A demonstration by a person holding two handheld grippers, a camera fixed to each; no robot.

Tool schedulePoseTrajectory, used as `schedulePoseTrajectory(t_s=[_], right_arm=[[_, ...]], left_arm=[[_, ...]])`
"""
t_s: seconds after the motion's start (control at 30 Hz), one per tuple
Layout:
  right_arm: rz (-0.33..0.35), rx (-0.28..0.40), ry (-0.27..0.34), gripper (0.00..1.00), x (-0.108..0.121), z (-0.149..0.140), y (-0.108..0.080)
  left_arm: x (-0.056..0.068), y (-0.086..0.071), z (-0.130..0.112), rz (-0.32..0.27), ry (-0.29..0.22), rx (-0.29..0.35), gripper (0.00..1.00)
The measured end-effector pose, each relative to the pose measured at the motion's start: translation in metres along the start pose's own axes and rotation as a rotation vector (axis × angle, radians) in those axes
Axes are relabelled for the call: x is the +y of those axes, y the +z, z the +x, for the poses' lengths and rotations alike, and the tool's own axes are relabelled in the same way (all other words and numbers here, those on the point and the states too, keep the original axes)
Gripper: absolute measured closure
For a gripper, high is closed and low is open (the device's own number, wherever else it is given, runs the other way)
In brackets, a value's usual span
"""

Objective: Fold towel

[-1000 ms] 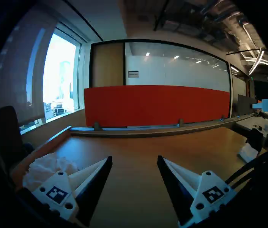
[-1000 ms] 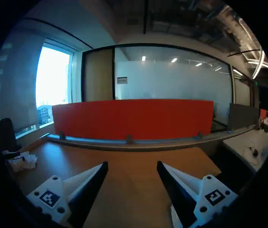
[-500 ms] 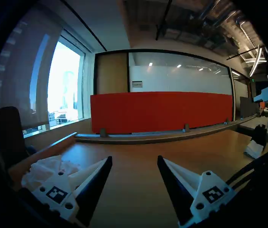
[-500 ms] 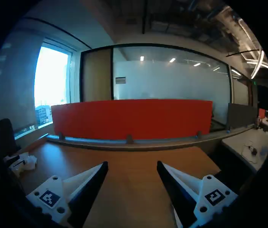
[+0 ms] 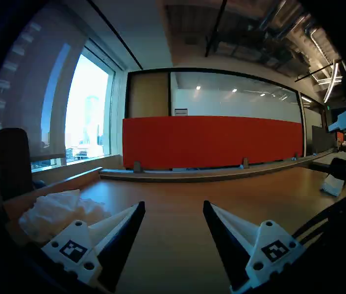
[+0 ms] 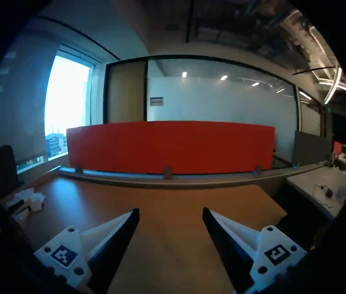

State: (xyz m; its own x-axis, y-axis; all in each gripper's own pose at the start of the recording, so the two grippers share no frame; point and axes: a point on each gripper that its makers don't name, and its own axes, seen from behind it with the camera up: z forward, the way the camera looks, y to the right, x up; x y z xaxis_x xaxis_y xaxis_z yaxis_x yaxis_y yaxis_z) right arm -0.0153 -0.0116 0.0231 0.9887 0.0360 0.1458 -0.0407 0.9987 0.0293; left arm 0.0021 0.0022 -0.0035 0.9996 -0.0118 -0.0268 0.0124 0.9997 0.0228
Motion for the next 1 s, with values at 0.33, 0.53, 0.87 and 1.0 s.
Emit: schedulePoseTrajectory(t_s=[0.33,0.53,0.87,1.0], right_arm=[[0.002,-0.009,-0.019,0.00,-0.002,-0.012,0.005],[0.003,-0.013,-0.025,0.01,-0.004,-0.016,0.006],[0.001,-0.013,-0.016,0.01,-0.003,-0.019,0.005],[0.002,-0.006,-0.010,0.00,0.000,-0.019,0.003]], left_arm=[[-0.006,0.000,-0.005,0.005,-0.003,0.030,0.12],[-0.008,0.001,-0.007,0.010,-0.010,0.024,0.12],[-0.009,0.004,-0.012,0.018,-0.009,0.006,0.13],[-0.009,0.004,-0.012,0.018,-0.008,0.005,0.12]])
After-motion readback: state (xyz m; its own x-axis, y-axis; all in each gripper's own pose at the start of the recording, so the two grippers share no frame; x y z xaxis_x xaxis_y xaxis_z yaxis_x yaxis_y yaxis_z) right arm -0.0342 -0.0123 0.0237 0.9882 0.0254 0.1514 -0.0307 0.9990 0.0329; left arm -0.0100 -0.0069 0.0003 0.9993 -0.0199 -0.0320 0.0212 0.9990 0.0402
